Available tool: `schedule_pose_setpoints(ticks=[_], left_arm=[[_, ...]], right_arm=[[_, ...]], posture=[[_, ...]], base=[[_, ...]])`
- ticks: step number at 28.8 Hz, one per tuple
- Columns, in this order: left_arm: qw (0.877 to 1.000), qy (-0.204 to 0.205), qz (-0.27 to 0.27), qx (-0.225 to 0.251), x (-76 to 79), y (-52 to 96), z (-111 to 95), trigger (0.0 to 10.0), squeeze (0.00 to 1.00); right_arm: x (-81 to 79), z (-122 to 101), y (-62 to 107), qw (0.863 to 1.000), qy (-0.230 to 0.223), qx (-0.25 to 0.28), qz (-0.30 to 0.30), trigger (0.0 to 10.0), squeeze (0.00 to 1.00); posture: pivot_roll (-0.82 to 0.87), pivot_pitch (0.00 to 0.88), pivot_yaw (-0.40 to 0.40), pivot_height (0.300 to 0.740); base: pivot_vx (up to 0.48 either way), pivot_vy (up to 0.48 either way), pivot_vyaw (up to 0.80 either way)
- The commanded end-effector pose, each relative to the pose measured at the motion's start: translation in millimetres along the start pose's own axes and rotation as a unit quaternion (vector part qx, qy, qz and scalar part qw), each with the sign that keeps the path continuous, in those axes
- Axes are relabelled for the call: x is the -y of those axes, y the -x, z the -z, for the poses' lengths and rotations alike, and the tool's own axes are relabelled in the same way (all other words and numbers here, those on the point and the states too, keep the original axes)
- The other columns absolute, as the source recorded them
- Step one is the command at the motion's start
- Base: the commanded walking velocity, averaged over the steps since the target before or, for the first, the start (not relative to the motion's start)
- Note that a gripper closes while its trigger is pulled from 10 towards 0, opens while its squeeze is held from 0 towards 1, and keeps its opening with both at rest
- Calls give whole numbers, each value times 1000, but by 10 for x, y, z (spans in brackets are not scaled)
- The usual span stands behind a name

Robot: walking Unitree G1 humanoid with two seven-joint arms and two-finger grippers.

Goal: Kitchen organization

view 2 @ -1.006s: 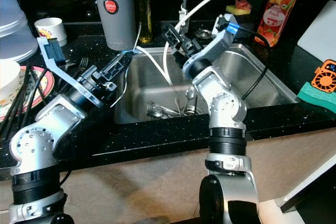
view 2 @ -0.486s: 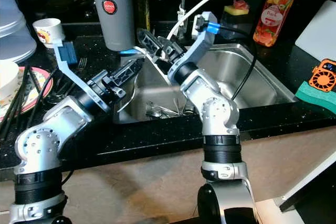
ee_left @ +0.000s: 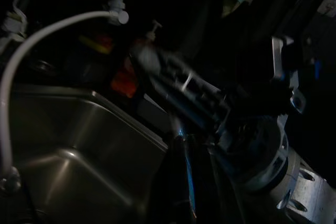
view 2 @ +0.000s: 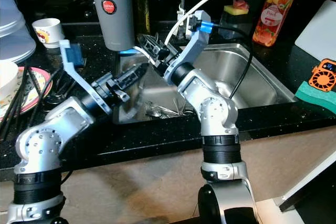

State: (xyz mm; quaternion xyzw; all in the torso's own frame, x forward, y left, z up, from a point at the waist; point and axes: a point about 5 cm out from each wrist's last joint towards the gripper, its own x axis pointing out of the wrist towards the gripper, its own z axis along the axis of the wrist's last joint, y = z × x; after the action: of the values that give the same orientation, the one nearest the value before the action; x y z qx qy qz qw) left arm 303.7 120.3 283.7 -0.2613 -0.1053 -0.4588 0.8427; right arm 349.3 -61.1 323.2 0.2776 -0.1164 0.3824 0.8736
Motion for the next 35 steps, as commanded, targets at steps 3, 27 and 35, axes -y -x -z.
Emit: schedule_pose_setpoints(ticks=[3,27,35], left_arm=[[1000,-19,-8,-1,-16,37,-31,0,0],[929,-307,-117,-168,-180,-71,48,10000,0],[919,-287,-78,-259,-63,-20,114,10000,0]], right_arm=[[59,24,32,1000,-1,-6,15,0,0],[448,0,-79,977,190,6,96,0,0],[570,510,-142,964,237,-82,92,0,0]], posture=[[-3,82,-4,740],[-7,104,-17,740],[-3,118,-26,740]], base=[[0,0,0],[0,0,0],[0,0,0]])
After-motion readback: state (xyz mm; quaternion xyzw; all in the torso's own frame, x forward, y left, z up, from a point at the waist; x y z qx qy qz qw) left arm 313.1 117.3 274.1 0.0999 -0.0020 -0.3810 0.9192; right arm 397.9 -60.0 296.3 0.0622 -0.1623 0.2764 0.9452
